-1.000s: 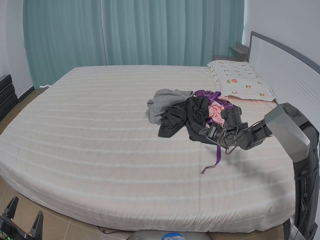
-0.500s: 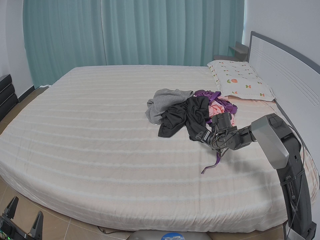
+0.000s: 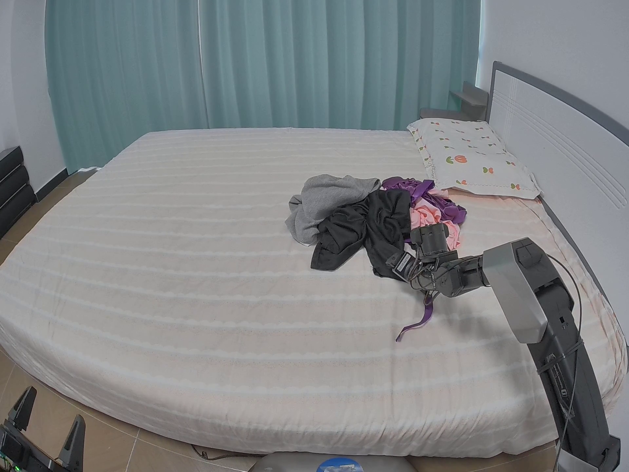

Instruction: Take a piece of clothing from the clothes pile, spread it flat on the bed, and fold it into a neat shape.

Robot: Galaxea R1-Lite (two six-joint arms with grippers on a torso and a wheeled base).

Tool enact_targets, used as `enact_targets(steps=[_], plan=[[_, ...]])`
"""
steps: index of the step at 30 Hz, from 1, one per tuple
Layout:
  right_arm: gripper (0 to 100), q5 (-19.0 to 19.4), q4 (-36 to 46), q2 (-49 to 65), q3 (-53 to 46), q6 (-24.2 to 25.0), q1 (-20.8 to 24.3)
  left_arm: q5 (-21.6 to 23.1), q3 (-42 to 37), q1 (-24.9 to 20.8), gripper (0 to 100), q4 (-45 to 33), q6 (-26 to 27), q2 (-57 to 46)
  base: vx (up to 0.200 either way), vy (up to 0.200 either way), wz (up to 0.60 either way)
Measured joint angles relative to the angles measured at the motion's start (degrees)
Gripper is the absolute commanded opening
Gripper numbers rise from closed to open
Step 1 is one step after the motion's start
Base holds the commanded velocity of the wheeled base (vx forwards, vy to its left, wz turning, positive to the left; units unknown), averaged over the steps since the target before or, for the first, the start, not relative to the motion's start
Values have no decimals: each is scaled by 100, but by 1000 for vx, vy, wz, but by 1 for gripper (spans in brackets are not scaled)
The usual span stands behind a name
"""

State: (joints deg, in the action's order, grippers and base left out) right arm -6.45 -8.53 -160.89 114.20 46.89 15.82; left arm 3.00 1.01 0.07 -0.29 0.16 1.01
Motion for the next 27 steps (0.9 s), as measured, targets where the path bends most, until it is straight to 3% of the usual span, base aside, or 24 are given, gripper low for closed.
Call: enact_targets(steps=[10,18,27], plan=[[0,-28,-296,-105,38,68,-4,0,0,0,100,2,2,0,0,0,0],[0,10,-284,151,-78,944,7,-2,0,0,100,2,2,0,0,0,0],[0,500,-1086,933,-1803,1015,51,0,0,0,100,2,0,0,0,0,0]])
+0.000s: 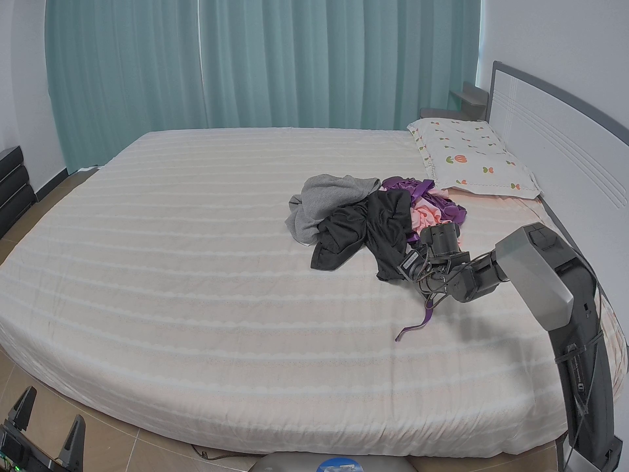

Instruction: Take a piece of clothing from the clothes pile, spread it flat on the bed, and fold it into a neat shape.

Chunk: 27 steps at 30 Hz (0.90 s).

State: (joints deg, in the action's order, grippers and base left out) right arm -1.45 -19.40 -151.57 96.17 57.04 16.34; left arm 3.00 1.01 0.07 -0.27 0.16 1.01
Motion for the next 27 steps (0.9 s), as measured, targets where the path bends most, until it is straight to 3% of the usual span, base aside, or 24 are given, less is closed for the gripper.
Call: enact_targets(steps=[11,20,27], plan=[[0,613,-2369,1469,-3121,-118,163,0,0,0,100,0,2,0,0,0,0],[0,834,-4642,3128,-5494,-802,581,1,-2,0,100,-2,9,0,0,0,0],[0,900,-4996,4426,-6051,-1202,836,17,-2,0,100,5,13,0,0,0,0]])
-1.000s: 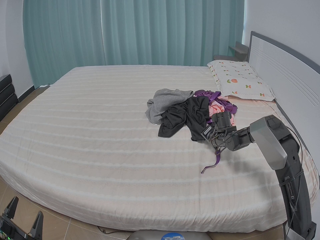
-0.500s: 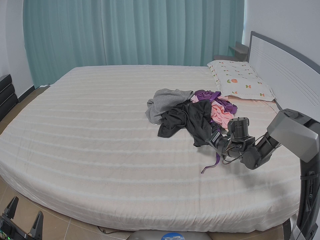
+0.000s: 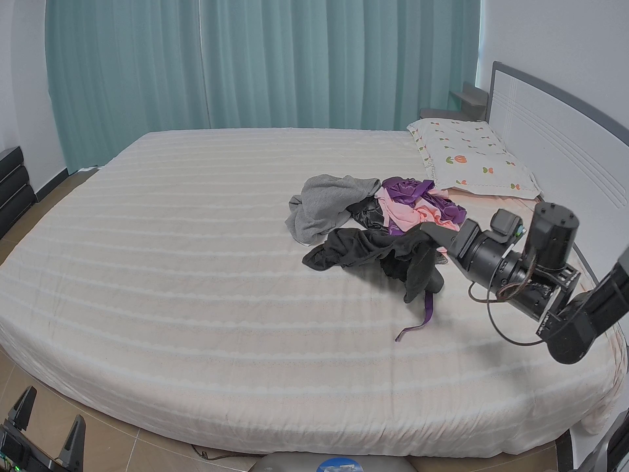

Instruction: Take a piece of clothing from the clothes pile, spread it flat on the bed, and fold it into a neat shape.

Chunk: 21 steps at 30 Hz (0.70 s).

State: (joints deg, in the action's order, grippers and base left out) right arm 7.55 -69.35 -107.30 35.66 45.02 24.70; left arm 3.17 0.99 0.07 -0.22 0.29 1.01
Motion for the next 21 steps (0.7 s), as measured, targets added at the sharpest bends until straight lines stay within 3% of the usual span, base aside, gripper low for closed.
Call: enact_targets(steps=[6,12,21], plan=[[0,33,73,752,9,-490,212,55,0,0,100,77,30,0,0,0,0],[0,44,218,1220,227,-580,338,117,540,-5,100,407,-612,162,0,0,0],[0,30,668,1648,618,-640,614,783,1246,-40,100,785,-711,1894,0,0,0]])
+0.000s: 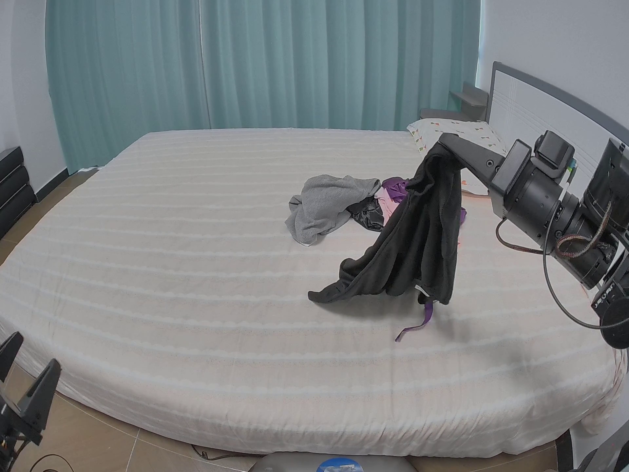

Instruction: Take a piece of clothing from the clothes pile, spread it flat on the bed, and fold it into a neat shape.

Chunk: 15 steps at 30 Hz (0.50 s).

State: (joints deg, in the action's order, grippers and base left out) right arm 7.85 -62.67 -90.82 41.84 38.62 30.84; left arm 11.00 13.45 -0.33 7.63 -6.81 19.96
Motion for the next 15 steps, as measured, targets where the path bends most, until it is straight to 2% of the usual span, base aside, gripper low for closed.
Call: enact_targets(steps=[6,15], plan=[[0,-6,130,121,96,-26,132,332,166,-250,100,400,24,1568,0,0,0],[0,-9,233,144,157,-41,221,550,300,-995,100,1349,30,4120,0,0,0]])
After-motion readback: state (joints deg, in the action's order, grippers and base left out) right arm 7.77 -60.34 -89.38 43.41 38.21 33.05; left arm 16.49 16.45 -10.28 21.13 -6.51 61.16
